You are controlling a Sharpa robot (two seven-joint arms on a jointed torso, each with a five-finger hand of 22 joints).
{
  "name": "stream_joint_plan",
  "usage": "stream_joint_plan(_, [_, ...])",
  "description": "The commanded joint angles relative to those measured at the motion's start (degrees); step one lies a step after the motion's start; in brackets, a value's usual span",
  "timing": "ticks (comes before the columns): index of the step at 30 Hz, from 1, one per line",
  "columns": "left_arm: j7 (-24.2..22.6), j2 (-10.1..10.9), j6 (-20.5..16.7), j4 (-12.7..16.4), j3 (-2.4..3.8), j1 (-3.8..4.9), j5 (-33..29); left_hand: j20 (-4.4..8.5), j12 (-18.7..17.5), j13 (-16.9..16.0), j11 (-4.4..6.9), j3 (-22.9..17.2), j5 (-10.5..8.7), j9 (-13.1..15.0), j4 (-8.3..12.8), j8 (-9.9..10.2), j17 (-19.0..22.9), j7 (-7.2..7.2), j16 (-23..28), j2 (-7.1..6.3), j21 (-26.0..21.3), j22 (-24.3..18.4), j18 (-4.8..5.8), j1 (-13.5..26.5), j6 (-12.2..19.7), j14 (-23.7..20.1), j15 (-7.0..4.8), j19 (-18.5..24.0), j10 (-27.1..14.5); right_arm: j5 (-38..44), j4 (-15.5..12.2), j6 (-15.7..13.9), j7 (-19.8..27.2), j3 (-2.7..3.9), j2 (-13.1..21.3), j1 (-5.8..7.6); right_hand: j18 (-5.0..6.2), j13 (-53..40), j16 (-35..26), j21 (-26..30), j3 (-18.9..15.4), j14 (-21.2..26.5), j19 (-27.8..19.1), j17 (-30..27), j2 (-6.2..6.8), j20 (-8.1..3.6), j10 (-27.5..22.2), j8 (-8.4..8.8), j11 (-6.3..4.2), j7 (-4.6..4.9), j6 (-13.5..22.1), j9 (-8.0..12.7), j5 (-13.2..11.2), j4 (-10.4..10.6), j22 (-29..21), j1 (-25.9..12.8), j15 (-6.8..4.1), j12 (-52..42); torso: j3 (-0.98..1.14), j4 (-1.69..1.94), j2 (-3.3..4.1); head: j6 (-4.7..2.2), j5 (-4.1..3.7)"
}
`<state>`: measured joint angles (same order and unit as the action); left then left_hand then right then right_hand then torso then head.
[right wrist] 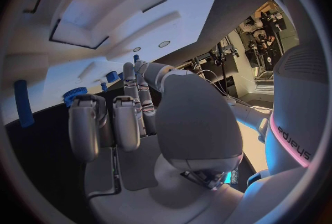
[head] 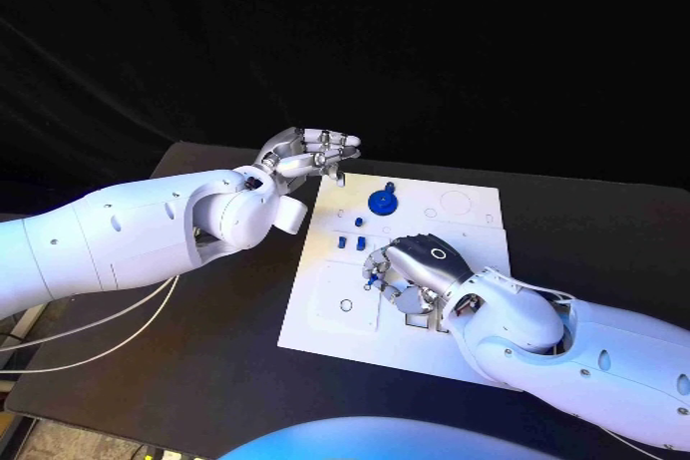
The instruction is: Assemble the parts on the task board
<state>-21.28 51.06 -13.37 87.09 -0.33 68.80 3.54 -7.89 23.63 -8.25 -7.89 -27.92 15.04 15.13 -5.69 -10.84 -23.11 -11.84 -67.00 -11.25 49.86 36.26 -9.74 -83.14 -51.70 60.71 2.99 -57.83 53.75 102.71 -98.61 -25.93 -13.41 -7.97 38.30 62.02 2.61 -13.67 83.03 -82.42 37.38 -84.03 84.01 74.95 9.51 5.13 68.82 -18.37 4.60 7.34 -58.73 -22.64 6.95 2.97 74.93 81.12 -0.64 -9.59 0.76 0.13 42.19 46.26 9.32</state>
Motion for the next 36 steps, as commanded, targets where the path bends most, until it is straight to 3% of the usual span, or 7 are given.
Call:
stream_joint_plan(1, [-0.2, -0.1, 0.7, 0.3, 0.03, 0.05, -0.3, 0.00, 0.3, -0.1, 0.06, 0.0, 0.19, -0.1, 0.3, 0.3, 0.1, 0.06, 0.2, 0.03, -0.4, -0.1, -0.80, 0.4, 0.4, -0.3, 0.10, 0.2, -0.3, 0.8, 0.1, 1.1, 0.3, -0.04, -0.1, -0.22, -0.85, -0.1, 0.1, 0.2, -0.1, -3.4, 2.9, 2.7, 0.12, -0.28, 1.0, -0.13, -1.05, 0.40, -0.1, -0.1, 0.1, -0.3, 11.2, -0.7, -0.28, 0.2, 0.01, 0.09, 0.00, 0.15, 0.22])
stream_joint_plan(8, [-0.2, 0.0, 0.8, 0.4, 0.03, 0.06, -0.3, -0.02, 0.4, -0.1, 0.05, 0.0, 0.19, -0.1, 0.2, 0.3, 0.1, 0.06, 0.2, 0.05, -0.4, -0.1, -0.80, 0.5, 0.4, -0.4, 0.11, 0.2, -0.4, 1.0, 0.6, 1.1, 0.0, -0.06, -0.3, -0.50, -0.85, -0.1, 0.1, 0.2, -0.1, -3.4, 2.9, 2.7, 0.12, -0.28, 1.0, -0.13, -1.05, 0.40, -0.1, -0.1, 0.1, -0.3, 11.2, -0.7, -0.28, 0.2, -0.02, -0.06, -0.02, 0.44, 0.44])
stream_joint_plan(14, [-0.1, 0.0, 0.9, 0.4, 0.03, 0.06, -0.3, -0.03, 0.4, -0.1, 0.06, 0.0, 0.20, -0.1, 0.3, 0.3, 0.1, 0.07, 0.2, 0.05, -0.4, -0.1, -0.81, 0.5, 0.5, -0.4, 0.11, 0.2, -0.4, 1.1, 0.9, 1.2, 0.0, -0.07, -0.8, -0.69, -0.85, -0.1, 0.1, 0.2, -0.1, -3.4, 2.9, 2.7, 0.11, -0.26, 1.0, -0.11, -1.03, 0.42, 0.0, -0.1, 0.1, -0.3, 11.2, -0.8, -0.26, 0.3, 0.02, 0.07, -0.02, 0.71, 0.47])
stream_joint_plan(27, [-0.1, 0.1, 0.9, 0.6, 0.04, 0.07, -0.3, -0.03, 0.4, -0.1, 0.06, 0.0, 0.20, -0.1, 0.3, 0.3, 0.1, 0.07, 0.2, 0.05, -0.4, -0.1, -0.81, 0.5, 0.5, -0.4, 0.11, 0.2, -0.4, 1.1, 1.2, 1.6, -0.1, -0.11, -1.2, -0.83, -0.84, -0.1, 0.1, 0.3, -0.1, -3.4, 2.8, 2.8, 0.12, -0.25, 1.0, -0.09, -1.02, 0.43, 0.0, -0.1, 0.1, -0.4, 11.2, -0.8, -0.25, 0.3, -0.01, 0.00, -0.04, 1.04, 0.66])
stream_joint_plan(36, [-0.1, 0.2, 0.8, 0.7, 0.04, 0.09, -0.3, -0.03, 0.4, -0.1, 0.06, 0.0, 0.20, -0.1, 0.3, 0.3, 0.1, 0.07, 0.2, 0.05, -0.4, -0.1, -0.81, 0.5, 0.5, -0.4, 0.11, 0.2, -0.4, 1.7, 2.0, 3.9, -1.0, -0.16, -1.9, -0.85, -0.85, -0.1, 0.1, 0.2, -0.2, -3.4, 2.9, 2.7, 0.12, -0.22, 1.0, -0.07, -1.00, 0.45, 0.0, -0.2, 0.0, -0.4, 11.2, -1.0, -0.22, 0.4, -0.02, 0.03, -0.03, 1.04, 0.59])
